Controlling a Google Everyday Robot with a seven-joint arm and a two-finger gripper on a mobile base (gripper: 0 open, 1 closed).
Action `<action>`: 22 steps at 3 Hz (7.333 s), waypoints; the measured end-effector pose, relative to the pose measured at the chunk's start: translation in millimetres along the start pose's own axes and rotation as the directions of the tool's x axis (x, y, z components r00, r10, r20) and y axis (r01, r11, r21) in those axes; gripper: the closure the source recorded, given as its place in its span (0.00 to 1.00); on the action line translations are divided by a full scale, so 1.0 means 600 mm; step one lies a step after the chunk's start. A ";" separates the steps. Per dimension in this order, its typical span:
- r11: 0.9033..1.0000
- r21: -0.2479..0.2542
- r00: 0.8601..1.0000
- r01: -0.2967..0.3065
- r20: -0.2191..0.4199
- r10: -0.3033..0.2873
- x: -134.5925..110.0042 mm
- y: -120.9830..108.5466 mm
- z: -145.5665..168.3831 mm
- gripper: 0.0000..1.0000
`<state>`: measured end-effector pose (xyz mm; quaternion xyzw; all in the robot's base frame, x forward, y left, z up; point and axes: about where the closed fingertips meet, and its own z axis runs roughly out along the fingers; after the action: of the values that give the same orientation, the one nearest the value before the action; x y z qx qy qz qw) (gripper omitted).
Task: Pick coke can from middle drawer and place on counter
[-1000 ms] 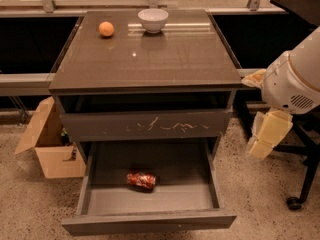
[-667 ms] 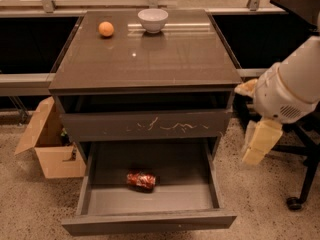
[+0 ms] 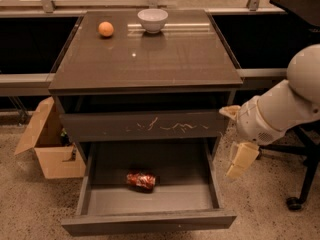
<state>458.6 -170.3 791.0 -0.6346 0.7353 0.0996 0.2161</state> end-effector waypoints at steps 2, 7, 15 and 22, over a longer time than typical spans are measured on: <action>0.998 -0.068 0.995 0.001 0.100 0.006 0.001 -0.005 0.117 0.00; 0.981 -0.179 0.981 -0.081 0.161 0.110 0.044 -0.023 0.375 0.00; 0.971 -0.068 0.924 -0.230 0.299 0.240 0.016 -0.090 0.697 0.00; 0.964 -0.181 0.919 -0.194 0.311 0.243 -0.020 -0.083 0.805 0.81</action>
Offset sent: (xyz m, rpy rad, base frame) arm 0.0253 0.0460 -0.0952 0.1762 0.0758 0.0536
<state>600.8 34.7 374.1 -0.5367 0.7456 0.2820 0.2766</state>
